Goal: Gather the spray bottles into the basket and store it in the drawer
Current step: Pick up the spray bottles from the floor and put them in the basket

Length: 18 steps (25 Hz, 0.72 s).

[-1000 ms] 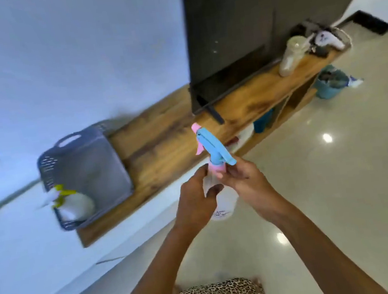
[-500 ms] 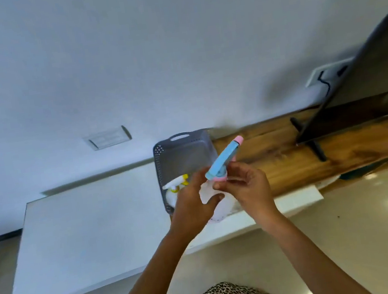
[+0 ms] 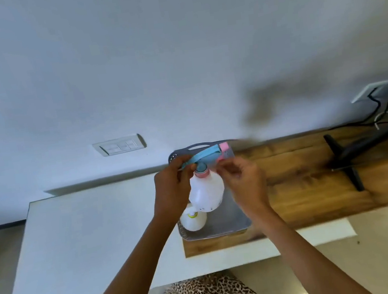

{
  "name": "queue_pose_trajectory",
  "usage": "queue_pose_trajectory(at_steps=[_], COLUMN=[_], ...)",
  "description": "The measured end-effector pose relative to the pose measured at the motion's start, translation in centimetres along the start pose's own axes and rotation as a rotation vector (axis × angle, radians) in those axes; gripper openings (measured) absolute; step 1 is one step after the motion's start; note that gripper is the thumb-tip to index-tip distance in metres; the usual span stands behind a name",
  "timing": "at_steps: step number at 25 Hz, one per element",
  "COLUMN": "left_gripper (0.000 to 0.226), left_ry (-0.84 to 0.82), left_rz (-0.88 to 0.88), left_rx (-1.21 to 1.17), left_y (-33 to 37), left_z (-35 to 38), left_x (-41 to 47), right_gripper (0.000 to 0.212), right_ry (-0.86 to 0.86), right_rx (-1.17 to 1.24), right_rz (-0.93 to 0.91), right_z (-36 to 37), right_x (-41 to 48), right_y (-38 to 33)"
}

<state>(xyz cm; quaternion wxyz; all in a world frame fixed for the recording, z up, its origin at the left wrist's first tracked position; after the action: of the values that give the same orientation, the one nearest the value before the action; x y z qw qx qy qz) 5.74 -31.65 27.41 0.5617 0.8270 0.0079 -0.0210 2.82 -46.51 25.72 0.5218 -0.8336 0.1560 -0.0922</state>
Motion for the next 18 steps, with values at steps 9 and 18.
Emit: queue_pose_trajectory(at_steps=[9, 18], left_gripper=[0.022, 0.020], left_ry=[-0.056, -0.142], left_rz=[-0.147, -0.280], left_rx=[0.049, 0.165], left_y=[-8.6, -15.3], left_z=[2.6, 3.5], left_x=[7.0, 8.5], right_gripper=[0.020, 0.020], right_ry=[-0.272, -0.332], right_rx=[-0.061, -0.168], right_rz=[0.054, 0.128], right_z=[6.2, 11.9], right_x=[8.3, 8.4], right_y=[5.3, 11.7])
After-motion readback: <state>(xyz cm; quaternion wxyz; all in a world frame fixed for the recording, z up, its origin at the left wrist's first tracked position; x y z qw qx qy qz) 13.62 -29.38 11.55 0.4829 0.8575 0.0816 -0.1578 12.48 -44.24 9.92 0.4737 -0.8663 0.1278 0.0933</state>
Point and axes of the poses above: each hand's wrist, its own x-axis towards the middle knuckle, its own z-axis out of the palm, y = z × x, the point moved 2 cm from there along x, towards the middle knuckle, and after that the axes turned 9 degrees about -x, right-handed, at the moved point
